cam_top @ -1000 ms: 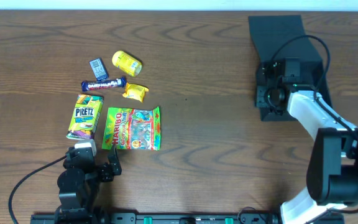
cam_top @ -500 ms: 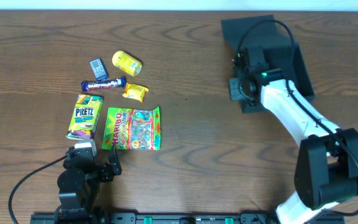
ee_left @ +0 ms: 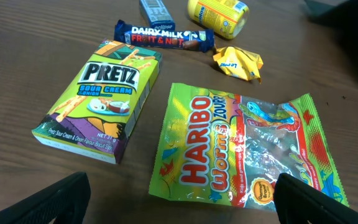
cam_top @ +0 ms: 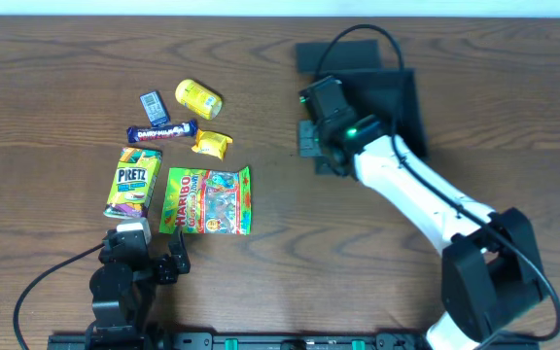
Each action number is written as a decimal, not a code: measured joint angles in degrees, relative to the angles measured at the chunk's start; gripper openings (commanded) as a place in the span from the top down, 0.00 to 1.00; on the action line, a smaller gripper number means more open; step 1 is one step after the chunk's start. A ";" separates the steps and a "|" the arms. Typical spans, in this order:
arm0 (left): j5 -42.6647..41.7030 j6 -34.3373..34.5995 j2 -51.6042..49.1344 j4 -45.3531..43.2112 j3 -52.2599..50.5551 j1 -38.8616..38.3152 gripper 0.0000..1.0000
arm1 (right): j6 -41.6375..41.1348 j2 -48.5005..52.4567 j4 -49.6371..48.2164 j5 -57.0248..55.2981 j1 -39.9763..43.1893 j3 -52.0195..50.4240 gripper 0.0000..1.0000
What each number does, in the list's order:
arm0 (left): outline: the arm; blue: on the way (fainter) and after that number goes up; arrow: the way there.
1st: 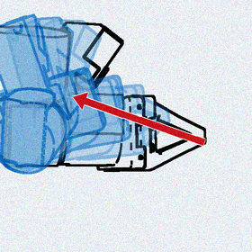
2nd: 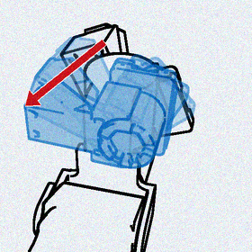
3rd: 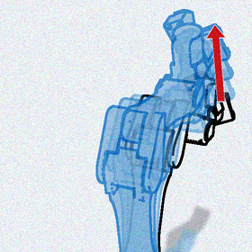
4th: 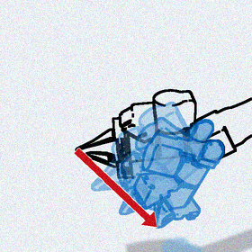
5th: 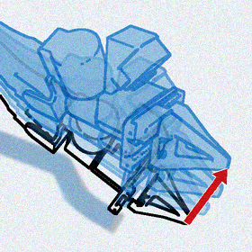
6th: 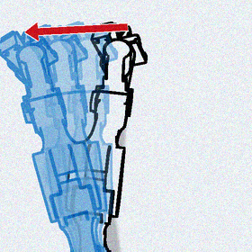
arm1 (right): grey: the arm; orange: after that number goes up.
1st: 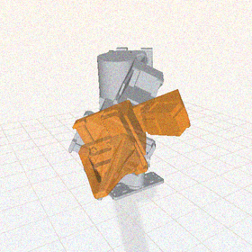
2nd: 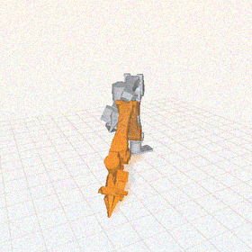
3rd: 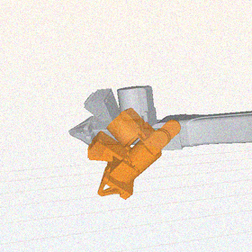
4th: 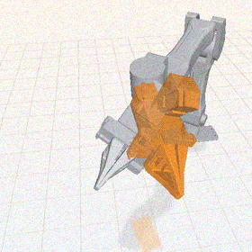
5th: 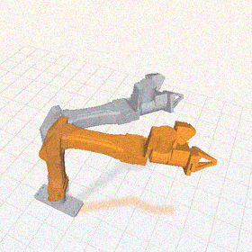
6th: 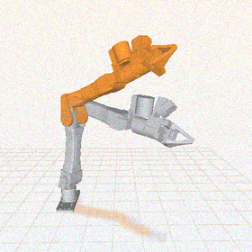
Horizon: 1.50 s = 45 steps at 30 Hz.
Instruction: Pack container
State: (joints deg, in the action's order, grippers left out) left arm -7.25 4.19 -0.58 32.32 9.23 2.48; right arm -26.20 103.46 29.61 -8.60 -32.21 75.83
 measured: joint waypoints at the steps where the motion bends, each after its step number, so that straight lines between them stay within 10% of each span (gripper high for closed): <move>1: 0.00 0.00 0.00 0.00 0.00 0.00 0.05 | -0.94 0.11 -1.51 0.07 -1.18 0.00 0.99; 20: 0.02 0.00 0.00 0.00 0.00 0.00 0.05 | -16.41 13.25 -0.83 -0.17 -7.34 9.11 0.98; 22: 0.02 0.00 0.00 0.00 0.00 0.00 0.05 | -16.65 14.36 0.55 -0.09 -7.41 10.58 0.77; 24: 0.02 0.00 0.00 0.00 0.00 0.00 0.05 | -16.98 14.80 0.63 -0.17 -7.39 10.95 0.29; 27: 0.02 0.00 0.00 0.00 0.00 0.00 0.05 | -16.76 14.80 0.81 -0.22 -7.37 11.39 0.02; 45: 0.00 0.00 0.00 0.00 0.00 0.00 0.05 | -6.19 -3.13 15.80 0.79 -2.73 15.28 0.01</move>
State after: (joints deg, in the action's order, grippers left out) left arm -7.25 4.19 -0.58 32.32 9.23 2.48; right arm -32.38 100.33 45.41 -7.81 -34.94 91.11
